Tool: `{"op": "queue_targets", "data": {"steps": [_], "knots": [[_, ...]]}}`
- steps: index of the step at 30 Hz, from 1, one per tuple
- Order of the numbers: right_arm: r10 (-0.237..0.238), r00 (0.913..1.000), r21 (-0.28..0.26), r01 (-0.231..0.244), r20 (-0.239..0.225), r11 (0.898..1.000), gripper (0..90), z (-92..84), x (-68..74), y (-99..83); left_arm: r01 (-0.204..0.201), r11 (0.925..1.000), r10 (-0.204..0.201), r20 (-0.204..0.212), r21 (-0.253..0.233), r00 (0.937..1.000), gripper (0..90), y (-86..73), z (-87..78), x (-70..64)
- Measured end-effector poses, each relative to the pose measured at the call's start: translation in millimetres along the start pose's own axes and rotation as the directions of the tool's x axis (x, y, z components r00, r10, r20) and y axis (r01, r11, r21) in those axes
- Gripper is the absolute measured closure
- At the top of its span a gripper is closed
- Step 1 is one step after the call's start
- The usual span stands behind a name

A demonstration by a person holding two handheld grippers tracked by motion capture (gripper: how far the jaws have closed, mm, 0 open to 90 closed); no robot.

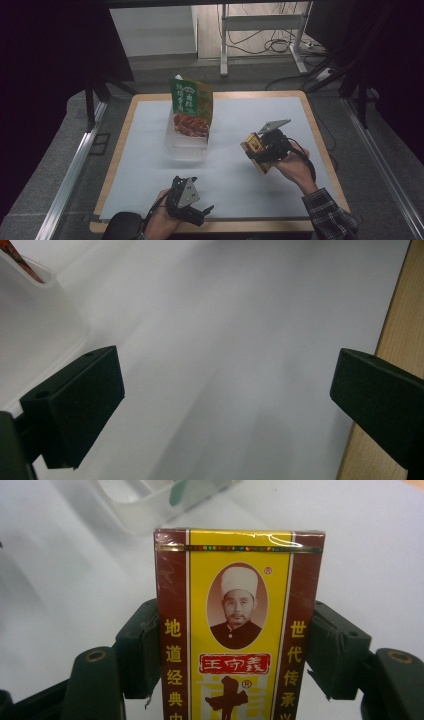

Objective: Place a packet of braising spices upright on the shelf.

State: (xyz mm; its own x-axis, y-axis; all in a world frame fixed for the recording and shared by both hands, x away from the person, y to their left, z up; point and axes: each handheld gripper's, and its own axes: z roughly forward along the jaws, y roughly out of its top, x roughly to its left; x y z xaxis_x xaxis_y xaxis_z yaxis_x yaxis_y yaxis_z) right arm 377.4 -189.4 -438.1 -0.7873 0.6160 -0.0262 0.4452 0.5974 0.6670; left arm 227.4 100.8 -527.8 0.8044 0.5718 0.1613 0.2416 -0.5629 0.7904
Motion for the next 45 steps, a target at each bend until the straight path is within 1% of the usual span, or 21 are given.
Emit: {"op": "queue_targets", "data": {"steps": [1,2,7,11,14,19,22,30,35,37,43,45], "knots": [[-0.007,1.0,-0.007,0.007,0.0,1.0,31.9,0.0,-0.1,1.0,0.004,1.0,-0.004,0.0,-0.003,1.0,0.7,0.0,0.1,-0.2],[-0.003,1.0,-0.012,0.003,0.002,1.0,31.9,-0.4,0.7,2.0,0.006,1.0,-0.006,0.0,-0.005,1.0,0.7,0.0,0.2,-0.3],[-0.006,1.0,-0.06,0.006,-0.004,0.998,31.9,-1.9,2.5,7.9,-0.001,1.0,0.001,-0.002,-0.002,1.0,0.7,-0.1,-0.4,0.2],[-0.008,1.0,-0.102,0.007,-0.004,0.995,31.9,-1.8,5.0,12.9,0.001,1.0,-0.001,-0.007,-0.006,1.0,0.7,-0.1,-1.2,0.6],[-0.008,0.9999,-0.133,0.006,-0.013,0.991,32.0,-1.2,6.5,17.0,0.003,0.9999,-0.003,-0.008,-0.01,1.0,0.7,-0.1,-1.8,0.9],[-0.014,0.9994,-0.183,0.008,-0.033,0.983,31.9,0.4,10.0,24.9,0.005,0.9999,-0.005,-0.011,-0.014,0.9999,0.7,-0.2,-2.2,1.1],[-0.027,0.9989,-0.208,0.018,-0.039,0.978,32.0,0.8,12.6,30.3,0.005,0.9999,-0.005,-0.011,-0.015,0.9999,0.7,-0.2,-2.5,1.2],[-0.054,0.9968,-0.277,0.036,-0.059,0.96,32.0,5.8,20.4,46.2,0.007,0.9998,-0.008,-0.013,-0.019,0.9999,0.7,-0.2,-3.6,1.5],[-0.067,0.9936,-0.31,0.036,-0.091,0.95,32.0,13.1,25.5,56.9,0.013,0.9995,-0.013,-0.014,-0.03,0.9998,0.8,0.0,-5.2,2.0],[-0.08,0.9925,-0.326,0.045,-0.093,0.944,32.0,16.1,27.9,61.4,0.018,0.9993,-0.018,-0.013,-0.033,0.9997,0.8,0.0,-5.8,2.2],[-0.101,0.9885,-0.353,0.055,-0.112,0.934,32.0,25.4,36.5,76.4,0.015,0.9994,-0.016,-0.014,-0.032,0.9998,0.8,0.0,-6.4,2.4],[-0.11,0.9876,-0.359,0.063,-0.112,0.931,32.0,29.2,39.3,81.0,0.015,0.9993,-0.016,-0.014,-0.034,0.9998,0.8,0.1,-6.7,2.5]]}}
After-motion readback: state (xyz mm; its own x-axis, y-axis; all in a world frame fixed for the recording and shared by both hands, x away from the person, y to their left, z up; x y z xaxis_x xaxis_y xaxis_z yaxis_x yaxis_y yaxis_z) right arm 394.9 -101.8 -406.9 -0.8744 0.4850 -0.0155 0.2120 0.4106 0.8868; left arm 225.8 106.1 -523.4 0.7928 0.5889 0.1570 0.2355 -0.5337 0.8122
